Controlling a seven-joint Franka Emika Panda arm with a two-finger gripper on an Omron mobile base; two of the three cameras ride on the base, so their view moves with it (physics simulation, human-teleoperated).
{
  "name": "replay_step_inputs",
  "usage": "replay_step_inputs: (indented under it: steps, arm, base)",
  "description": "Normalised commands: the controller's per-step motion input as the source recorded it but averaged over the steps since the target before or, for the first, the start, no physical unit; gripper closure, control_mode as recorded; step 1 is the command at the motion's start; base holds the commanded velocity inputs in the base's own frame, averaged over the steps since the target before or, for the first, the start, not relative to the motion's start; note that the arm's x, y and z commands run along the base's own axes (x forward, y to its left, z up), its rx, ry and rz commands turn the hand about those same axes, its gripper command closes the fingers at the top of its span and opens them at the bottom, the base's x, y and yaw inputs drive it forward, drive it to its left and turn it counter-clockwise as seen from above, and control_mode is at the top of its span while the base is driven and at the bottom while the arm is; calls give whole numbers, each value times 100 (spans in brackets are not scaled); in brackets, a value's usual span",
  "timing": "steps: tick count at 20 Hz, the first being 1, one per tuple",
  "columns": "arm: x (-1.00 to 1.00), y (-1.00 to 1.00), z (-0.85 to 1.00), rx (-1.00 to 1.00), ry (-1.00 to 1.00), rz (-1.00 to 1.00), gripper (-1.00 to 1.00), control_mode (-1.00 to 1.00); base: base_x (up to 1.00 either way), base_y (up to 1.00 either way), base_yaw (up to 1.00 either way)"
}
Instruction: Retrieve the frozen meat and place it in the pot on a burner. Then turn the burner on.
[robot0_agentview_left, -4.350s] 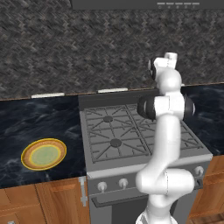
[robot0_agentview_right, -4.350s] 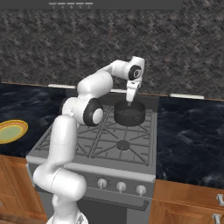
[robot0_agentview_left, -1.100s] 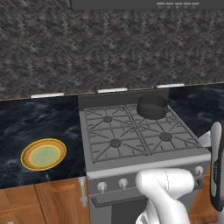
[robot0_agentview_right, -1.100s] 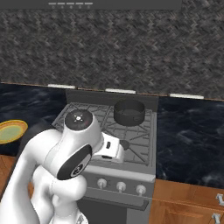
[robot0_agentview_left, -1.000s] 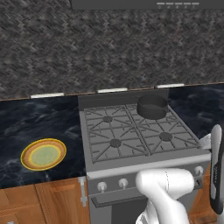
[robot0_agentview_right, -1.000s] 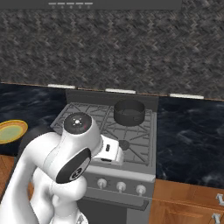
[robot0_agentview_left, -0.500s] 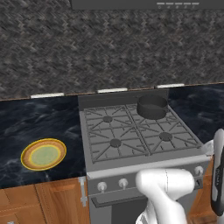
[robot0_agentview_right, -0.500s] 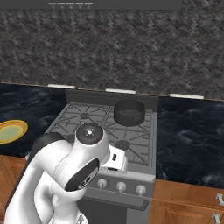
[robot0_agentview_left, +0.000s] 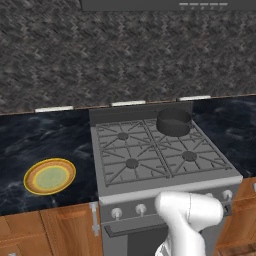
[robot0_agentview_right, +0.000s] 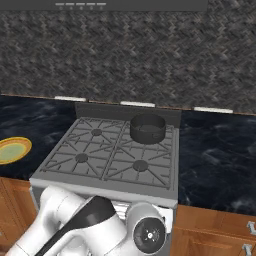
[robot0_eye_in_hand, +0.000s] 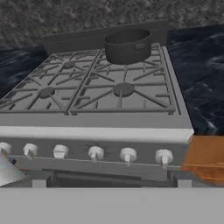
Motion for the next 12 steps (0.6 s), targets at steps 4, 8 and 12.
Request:
replay_step_inputs:
  steps: [4, 8, 12]
  arm:
    - [-19, 16, -100, -16, -48, -24, -100, -100]
    - [0, 41, -100, -15, -34, -22, -100, -100]
    - [0, 27, -95, -5, -15, -17, -100, -100]
  base:
    - [0, 0, 0]
    - [0, 0, 0]
    - [0, 0, 0]
